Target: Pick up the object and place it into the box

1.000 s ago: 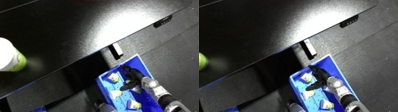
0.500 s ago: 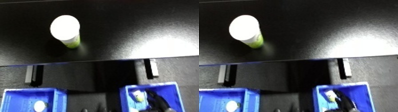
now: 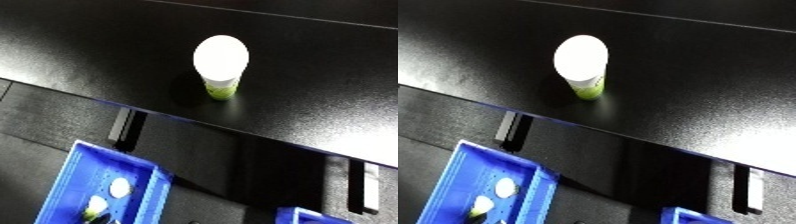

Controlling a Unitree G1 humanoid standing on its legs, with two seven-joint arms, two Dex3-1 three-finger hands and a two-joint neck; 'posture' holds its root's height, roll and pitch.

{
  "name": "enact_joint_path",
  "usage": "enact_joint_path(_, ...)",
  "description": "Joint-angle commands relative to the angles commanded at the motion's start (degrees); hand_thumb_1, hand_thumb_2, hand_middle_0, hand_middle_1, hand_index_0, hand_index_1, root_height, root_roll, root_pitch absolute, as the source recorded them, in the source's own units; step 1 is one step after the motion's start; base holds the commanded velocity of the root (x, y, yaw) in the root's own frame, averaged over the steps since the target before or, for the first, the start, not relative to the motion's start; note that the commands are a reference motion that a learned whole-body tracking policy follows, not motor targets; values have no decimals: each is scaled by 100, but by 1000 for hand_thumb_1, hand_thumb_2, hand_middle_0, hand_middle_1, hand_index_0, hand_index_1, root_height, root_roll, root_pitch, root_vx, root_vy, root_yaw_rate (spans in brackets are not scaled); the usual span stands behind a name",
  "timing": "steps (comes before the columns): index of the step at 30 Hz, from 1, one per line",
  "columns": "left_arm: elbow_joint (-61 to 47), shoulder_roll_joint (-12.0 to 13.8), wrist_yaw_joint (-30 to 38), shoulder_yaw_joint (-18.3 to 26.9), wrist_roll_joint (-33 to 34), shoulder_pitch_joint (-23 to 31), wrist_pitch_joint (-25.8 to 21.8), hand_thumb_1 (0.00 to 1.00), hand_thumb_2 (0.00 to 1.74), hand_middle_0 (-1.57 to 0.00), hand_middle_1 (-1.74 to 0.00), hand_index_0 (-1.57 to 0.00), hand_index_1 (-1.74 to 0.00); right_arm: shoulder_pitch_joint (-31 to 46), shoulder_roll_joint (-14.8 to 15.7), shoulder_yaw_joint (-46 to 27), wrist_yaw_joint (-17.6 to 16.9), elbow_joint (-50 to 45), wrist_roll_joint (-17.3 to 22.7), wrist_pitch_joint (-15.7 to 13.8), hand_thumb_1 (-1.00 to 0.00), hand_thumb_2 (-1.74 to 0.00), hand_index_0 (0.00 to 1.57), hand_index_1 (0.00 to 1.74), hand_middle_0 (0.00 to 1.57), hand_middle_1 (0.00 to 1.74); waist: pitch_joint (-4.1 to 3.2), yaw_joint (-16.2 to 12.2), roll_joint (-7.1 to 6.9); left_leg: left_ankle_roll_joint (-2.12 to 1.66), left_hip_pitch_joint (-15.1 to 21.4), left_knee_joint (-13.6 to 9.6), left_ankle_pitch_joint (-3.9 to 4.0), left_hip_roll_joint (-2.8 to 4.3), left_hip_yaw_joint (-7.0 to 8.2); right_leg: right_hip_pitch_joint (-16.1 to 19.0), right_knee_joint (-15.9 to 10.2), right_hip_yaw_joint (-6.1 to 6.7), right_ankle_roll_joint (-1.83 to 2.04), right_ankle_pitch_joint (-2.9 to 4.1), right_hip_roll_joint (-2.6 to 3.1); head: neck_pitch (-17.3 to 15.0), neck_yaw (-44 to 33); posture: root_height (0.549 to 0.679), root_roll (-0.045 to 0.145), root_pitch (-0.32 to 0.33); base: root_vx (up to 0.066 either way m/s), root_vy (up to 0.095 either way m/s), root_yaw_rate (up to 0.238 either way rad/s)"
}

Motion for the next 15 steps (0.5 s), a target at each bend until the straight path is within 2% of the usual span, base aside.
enact_joint_path(7, -151, 68, -101, 88, -210, -135, -112, 0, 0, 0, 0, 0, 0, -41, 23, 24, 74, 137, -3, -66, 0, 0, 0, 0, 0, 0, 33, 34, -38, 25, 11, 46, -46, 10, -31, 57, 7, -32, 5, -39, 5, -630, -530, 636, 39, -81, 15, -7, -8)
enact_joint_path(11, -309, 83, -313, 108, -317, -189, -116, 0, 0, 0, 0, 0, 0, -25, 37, 33, 112, 164, -56, -96, 0, 0, 0, 0, 0, 0, 30, 52, -51, 33, 46, 48, -66, 16, -37, 115, 5, -53, 13, -60, -9, -766, -634, 636, 38, -86, 31, -1, 14)
enact_joint_path(15, -753, 117, -1099, 88, -652, -173, 200, 0, 0, 0, 0, 0, 0, 28, 14, 15, 137, 142, -113, -114, 0, 0, 0, 0, 0, 0, 32, 77, -38, 40, 92, 45, -101, 18, -35, 172, -11, -79, 39, -69, -33, -807, -639, 636, 37, -89, 24, 8, 3)
